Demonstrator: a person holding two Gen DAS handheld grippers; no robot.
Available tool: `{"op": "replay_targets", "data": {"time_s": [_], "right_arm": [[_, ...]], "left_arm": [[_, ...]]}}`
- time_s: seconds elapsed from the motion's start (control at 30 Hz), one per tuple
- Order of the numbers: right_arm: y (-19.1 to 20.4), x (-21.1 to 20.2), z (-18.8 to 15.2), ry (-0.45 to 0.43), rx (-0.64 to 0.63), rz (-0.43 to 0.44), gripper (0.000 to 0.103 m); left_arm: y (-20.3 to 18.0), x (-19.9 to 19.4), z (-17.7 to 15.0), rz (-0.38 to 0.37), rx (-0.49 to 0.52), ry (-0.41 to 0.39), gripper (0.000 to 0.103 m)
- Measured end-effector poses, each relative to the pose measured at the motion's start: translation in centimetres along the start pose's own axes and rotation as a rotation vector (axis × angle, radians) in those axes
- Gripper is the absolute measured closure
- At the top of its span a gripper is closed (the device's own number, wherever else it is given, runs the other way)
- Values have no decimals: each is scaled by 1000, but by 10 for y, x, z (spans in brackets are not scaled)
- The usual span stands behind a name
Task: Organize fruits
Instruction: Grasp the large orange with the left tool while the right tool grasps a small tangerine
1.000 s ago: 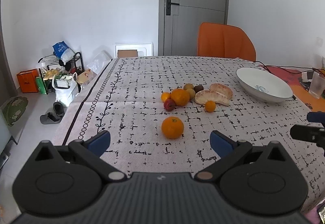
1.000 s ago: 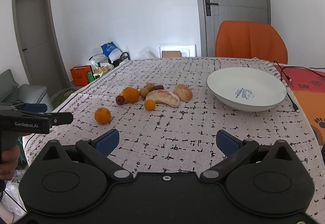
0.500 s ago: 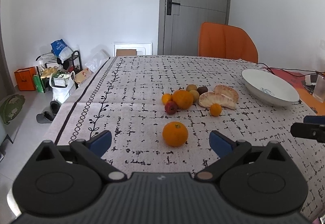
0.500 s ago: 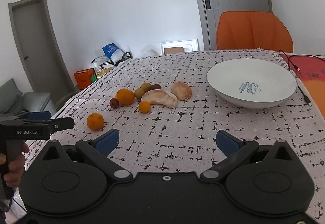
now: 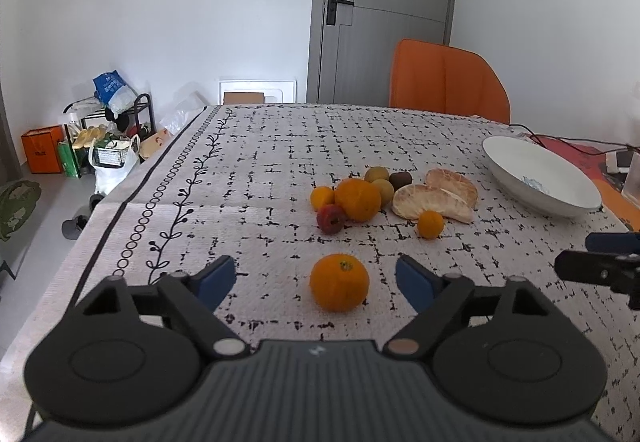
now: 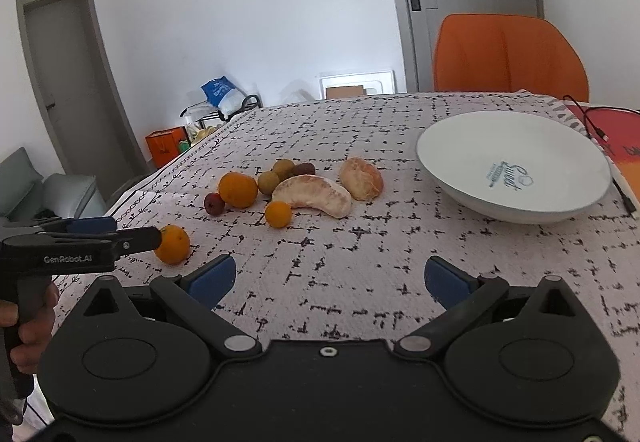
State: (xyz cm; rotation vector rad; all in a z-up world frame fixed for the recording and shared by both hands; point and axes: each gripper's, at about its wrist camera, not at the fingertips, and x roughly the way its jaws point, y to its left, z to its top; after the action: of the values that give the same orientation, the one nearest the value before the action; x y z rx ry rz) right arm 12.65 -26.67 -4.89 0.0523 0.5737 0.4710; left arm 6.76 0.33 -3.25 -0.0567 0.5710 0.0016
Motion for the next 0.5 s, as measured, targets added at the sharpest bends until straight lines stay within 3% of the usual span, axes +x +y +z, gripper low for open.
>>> {"op": "replay_targets", "data": {"time_s": [0.17, 0.3, 0.43, 0.5], "right_arm": [[1, 13, 5, 8, -3, 25, 10], [6, 23, 8, 15, -21, 33, 11], [9, 33, 12, 26, -35, 50, 22], [10, 40, 15, 35, -41, 56, 27]], "left_arm": [[1, 11, -1, -18, -7, 28, 32], [2, 21, -2, -38, -14, 55, 42], [4, 31, -5, -80, -38, 86, 67], [4, 32, -3, -67, -41, 81, 67]]}}
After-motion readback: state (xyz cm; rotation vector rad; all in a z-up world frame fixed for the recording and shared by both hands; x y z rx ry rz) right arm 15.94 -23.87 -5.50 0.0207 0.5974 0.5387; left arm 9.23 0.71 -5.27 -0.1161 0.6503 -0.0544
